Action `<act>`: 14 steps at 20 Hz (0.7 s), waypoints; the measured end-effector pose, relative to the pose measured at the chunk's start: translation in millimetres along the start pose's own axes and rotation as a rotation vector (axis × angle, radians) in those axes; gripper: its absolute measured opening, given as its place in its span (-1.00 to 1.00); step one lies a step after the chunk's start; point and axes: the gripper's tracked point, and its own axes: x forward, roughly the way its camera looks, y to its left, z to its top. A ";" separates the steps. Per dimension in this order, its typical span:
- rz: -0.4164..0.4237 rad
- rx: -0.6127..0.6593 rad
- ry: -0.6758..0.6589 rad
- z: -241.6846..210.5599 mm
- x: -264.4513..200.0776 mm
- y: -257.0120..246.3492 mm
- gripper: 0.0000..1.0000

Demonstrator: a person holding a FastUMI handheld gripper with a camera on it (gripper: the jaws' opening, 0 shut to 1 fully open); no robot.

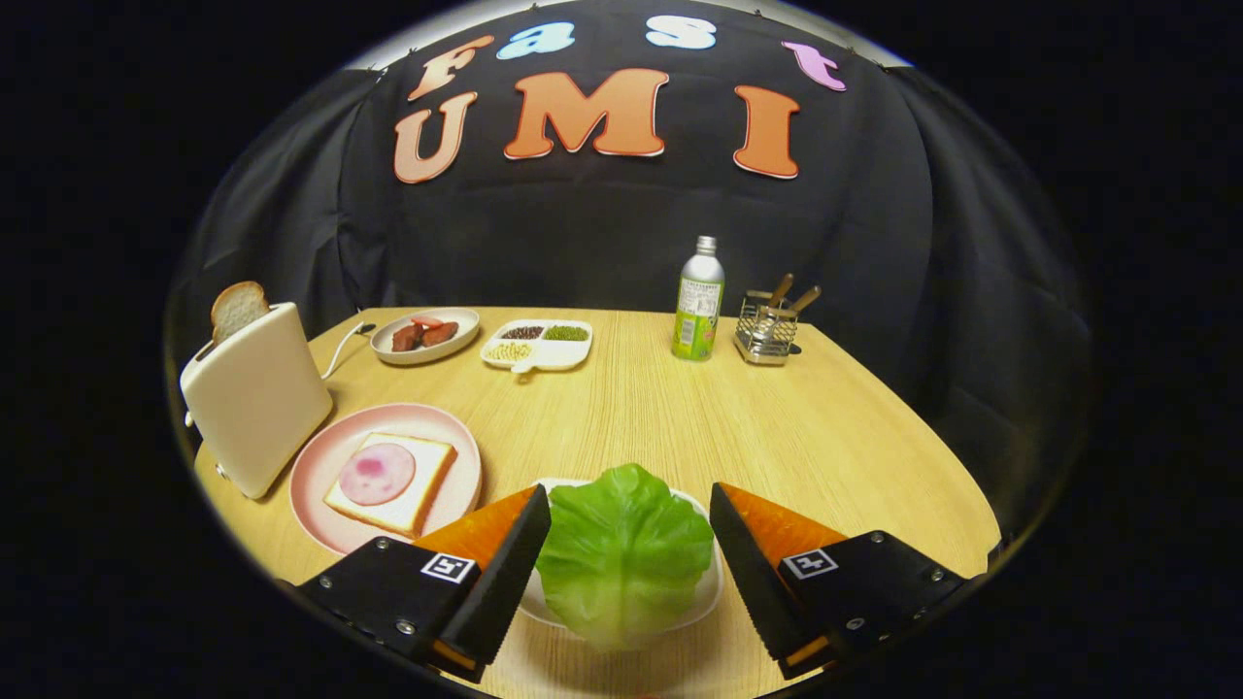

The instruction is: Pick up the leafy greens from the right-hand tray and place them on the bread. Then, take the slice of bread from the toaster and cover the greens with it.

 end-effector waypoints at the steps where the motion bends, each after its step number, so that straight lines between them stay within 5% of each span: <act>1: 0.000 -0.001 0.022 -6.1 3.5 0.4 0.98; 14: 0.041 0.024 0.159 -47.1 20.4 10.2 0.87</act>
